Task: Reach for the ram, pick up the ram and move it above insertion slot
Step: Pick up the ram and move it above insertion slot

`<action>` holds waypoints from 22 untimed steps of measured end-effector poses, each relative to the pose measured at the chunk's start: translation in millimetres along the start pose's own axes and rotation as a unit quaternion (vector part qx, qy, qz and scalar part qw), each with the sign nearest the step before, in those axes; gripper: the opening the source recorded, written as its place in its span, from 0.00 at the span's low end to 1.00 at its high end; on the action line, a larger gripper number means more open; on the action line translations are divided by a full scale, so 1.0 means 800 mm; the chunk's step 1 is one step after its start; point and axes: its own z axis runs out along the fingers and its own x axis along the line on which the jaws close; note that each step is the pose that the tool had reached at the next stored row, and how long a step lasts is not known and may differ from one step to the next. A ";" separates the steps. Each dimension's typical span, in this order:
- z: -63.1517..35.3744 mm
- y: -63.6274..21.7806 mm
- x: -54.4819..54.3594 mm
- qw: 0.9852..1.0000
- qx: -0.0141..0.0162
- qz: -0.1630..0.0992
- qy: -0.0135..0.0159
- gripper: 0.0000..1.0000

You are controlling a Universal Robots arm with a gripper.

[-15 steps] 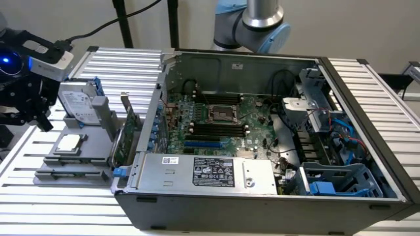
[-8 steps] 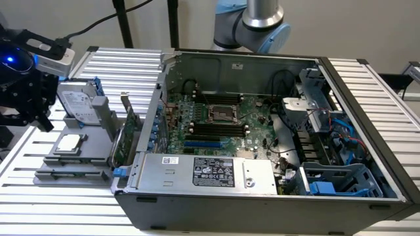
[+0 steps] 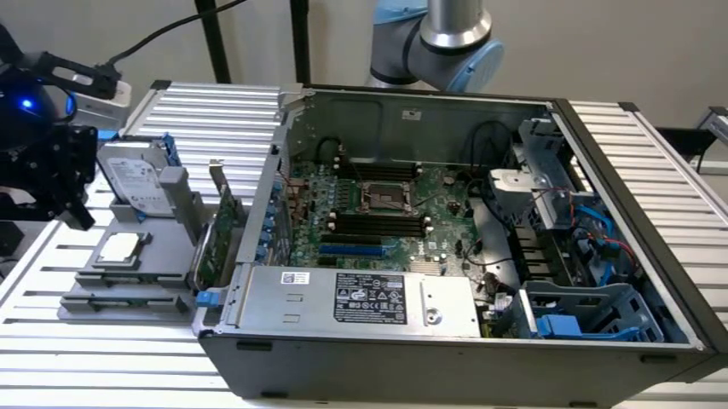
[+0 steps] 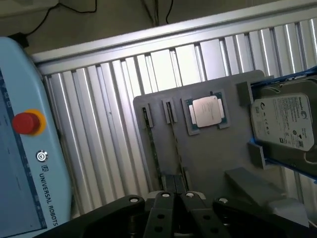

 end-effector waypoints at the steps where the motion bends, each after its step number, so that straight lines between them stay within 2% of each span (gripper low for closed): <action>1: 0.001 0.000 0.000 1.000 0.000 -0.010 0.000 0.11; 7: 0.007 0.000 0.000 0.998 -0.001 -0.061 0.001 0.11; 15: 0.009 -0.002 0.011 0.998 -0.001 -0.067 0.001 0.12; 17: 0.010 -0.003 0.013 0.998 -0.001 -0.068 0.001 0.24; 18: 0.010 -0.003 0.014 0.998 -0.001 -0.068 0.001 0.24; 19: 0.012 -0.003 0.014 0.998 -0.001 -0.069 0.001 0.30; 20: 0.013 -0.003 0.014 0.998 -0.001 -0.069 0.001 0.30; 21: 0.015 -0.003 0.015 0.998 -0.001 -0.070 0.001 0.36; 22: 0.018 -0.003 0.015 0.998 -0.001 -0.070 0.001 0.36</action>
